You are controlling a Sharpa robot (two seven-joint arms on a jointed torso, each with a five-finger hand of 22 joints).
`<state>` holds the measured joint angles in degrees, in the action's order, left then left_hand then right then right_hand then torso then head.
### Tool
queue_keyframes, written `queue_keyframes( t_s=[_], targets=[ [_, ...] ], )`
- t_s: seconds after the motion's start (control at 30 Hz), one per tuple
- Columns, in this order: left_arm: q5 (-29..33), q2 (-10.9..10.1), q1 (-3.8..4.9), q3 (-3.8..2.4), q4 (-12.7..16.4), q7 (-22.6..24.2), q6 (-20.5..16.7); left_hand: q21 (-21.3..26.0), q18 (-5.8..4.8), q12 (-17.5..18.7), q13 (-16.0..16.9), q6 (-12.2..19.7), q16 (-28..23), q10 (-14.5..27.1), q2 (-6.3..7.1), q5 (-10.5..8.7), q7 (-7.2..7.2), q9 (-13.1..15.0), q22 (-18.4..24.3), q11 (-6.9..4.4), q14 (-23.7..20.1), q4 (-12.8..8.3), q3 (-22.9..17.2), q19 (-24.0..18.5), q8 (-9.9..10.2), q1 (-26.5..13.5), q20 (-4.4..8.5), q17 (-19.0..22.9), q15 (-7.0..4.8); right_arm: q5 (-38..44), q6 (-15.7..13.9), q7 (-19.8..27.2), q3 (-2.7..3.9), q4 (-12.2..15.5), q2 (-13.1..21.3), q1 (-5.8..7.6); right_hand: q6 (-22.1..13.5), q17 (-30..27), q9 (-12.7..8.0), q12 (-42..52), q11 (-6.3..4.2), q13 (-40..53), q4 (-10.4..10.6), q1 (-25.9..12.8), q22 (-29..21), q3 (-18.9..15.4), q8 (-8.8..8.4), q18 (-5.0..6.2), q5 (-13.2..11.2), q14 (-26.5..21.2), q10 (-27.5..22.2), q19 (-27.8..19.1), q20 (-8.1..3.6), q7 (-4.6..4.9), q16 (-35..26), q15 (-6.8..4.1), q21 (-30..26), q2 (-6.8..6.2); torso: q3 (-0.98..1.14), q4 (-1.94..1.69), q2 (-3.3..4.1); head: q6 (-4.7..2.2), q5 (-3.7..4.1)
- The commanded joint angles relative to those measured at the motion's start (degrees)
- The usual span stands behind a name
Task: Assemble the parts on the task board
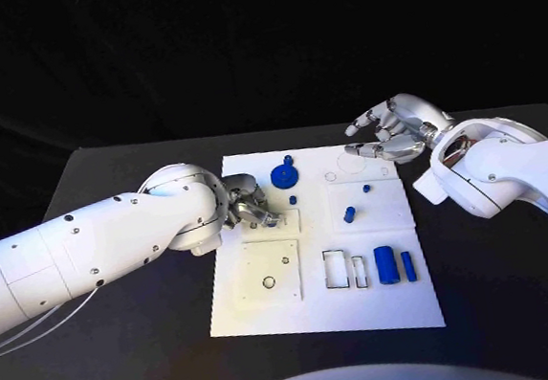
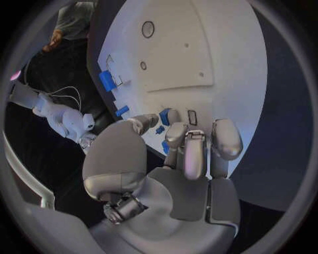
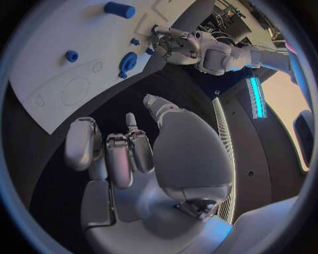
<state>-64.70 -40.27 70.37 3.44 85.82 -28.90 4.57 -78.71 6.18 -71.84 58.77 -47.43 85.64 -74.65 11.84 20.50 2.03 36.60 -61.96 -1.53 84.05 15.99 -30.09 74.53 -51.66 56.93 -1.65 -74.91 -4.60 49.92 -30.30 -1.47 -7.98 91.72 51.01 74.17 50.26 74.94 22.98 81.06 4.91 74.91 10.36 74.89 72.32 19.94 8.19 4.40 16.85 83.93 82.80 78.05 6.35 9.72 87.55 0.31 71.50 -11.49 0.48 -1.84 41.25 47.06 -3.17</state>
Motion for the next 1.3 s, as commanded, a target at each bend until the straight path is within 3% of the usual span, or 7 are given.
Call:
queue_keyframes(
  t_s=[0.03,0.2,0.47,0.67,0.9,1.17,1.3],
  targets=[
    [0.44,-0.28,-0.15,-0.01,0.40,0.39,1.13,0.20,-0.69,-0.29,-0.01,-0.17,0.10,0.32,0.37,-0.35,0.35,-0.08,-0.02,-0.01,3.76,0.17,0.56,0.42,0.21,0.33,-0.02,-6.91,-0.17,0.21,0.99,0.29,0.01,-0.05,0.03,-0.05,-0.23,8.20,-0.07,-0.26,-0.19,5.19,0.40,-0.58,-0.14,0.09,0.31,0.73,0.15,4.36,-0.41,-0.44,0.13,-0.05,-0.23,0.17,-0.33,0.04,0.00,0.00,0.02,-0.15,0.08],
    [0.45,-1.23,-0.13,-0.35,1.29,0.43,0.84,0.31,-0.64,-0.20,-0.16,-0.15,0.08,0.42,0.51,-0.36,0.38,-0.11,0.21,0.01,3.76,0.44,1.26,0.29,0.27,0.35,-0.02,-6.89,-0.16,0.24,1.13,0.22,0.01,-0.17,0.06,-0.07,-0.27,8.18,-0.09,-0.28,-0.19,5.17,0.60,-0.75,-0.14,0.03,0.34,0.73,0.15,4.35,-0.43,-0.43,0.13,-0.05,-0.24,0.17,-0.35,0.05,0.04,-0.02,-0.05,-0.38,0.11],
    [1.47,-3.15,0.17,-2.58,3.13,0.43,1.24,0.51,-0.57,0.09,-0.61,-0.07,0.06,0.72,0.55,-0.31,0.45,-0.16,0.62,0.07,3.74,0.66,2.15,0.05,0.36,0.19,-0.04,-6.86,-0.12,0.04,1.28,0.19,0.00,-0.46,0.07,-0.16,-0.29,8.23,-0.09,-0.26,-0.19,5.20,0.69,-0.83,-0.14,0.01,0.36,0.73,0.15,4.36,-0.41,-0.43,0.13,-0.06,-0.23,0.17,-0.36,0.06,0.05,-0.02,-0.10,-1.08,0.18],
    [1.51,-4.25,1.00,-3.51,3.39,0.39,1.54,0.75,-0.47,0.43,-1.16,0.06,0.05,1.05,0.51,-0.28,0.50,-0.20,1.14,0.11,3.74,0.67,2.45,-0.24,0.44,0.15,-0.05,-6.84,-0.09,-0.08,1.30,0.16,0.00,-0.60,0.12,-0.21,-0.29,8.23,-0.09,-0.26,-0.19,5.20,0.69,-0.83,-0.14,0.01,0.36,0.73,0.15,4.36,-0.41,-0.43,0.13,-0.06,-0.23,0.17,-0.36,0.06,0.06,-0.04,-0.02,-1.44,0.18],
    [1.54,-3.55,1.81,-4.41,0.19,0.33,2.78,1.13,-0.35,1.03,-1.98,0.89,0.01,1.77,0.01,-0.11,0.79,-0.51,1.79,0.33,3.71,0.64,3.32,-0.66,1.14,0.56,-0.16,-6.78,0.08,-0.12,1.35,0.16,0.00,-0.69,0.08,-0.24,-0.31,8.27,-0.11,-0.25,-0.20,5.20,0.86,-0.95,-0.09,-0.01,0.40,0.71,0.16,4.38,-0.40,-0.39,0.13,-0.07,-0.21,0.17,-0.33,0.11,-0.01,-0.05,0.04,-1.75,0.06],
    [-1.27,-1.28,2.17,-4.59,-5.15,0.26,4.74,2.30,0.06,2.21,-3.74,1.86,-0.55,3.31,-0.87,0.11,1.40,-1.13,4.06,0.89,3.35,0.65,4.30,-2.07,2.31,1.47,-0.48,-5.81,0.56,-0.12,1.34,0.19,0.00,-0.75,0.04,-0.27,-0.31,8.27,-0.11,-0.25,-0.20,5.20,0.86,-0.95,-0.09,-0.01,0.40,0.71,0.16,4.38,-0.40,-0.39,0.13,-0.07,-0.21,0.17,-0.33,0.11,-0.12,-0.07,0.18,-1.95,-0.22],
    [-1.94,-0.13,2.28,-4.62,-7.50,0.15,6.19,2.62,0.17,2.45,-4.09,2.04,-0.70,3.66,-0.92,0.10,1.54,-1.21,4.65,1.02,3.23,0.68,4.56,-2.45,2.47,1.59,-0.57,-5.56,0.68,-0.12,1.34,0.19,0.00,-0.76,-0.01,-0.28,-0.31,8.27,-0.11,-0.25,-0.20,5.20,0.86,-0.95,-0.09,-0.01,0.40,0.71,0.16,4.38,-0.40,-0.39,0.13,-0.07,-0.21,0.17,-0.33,0.11,-0.02,-0.03,0.12,-1.98,-0.38]
  ],
)
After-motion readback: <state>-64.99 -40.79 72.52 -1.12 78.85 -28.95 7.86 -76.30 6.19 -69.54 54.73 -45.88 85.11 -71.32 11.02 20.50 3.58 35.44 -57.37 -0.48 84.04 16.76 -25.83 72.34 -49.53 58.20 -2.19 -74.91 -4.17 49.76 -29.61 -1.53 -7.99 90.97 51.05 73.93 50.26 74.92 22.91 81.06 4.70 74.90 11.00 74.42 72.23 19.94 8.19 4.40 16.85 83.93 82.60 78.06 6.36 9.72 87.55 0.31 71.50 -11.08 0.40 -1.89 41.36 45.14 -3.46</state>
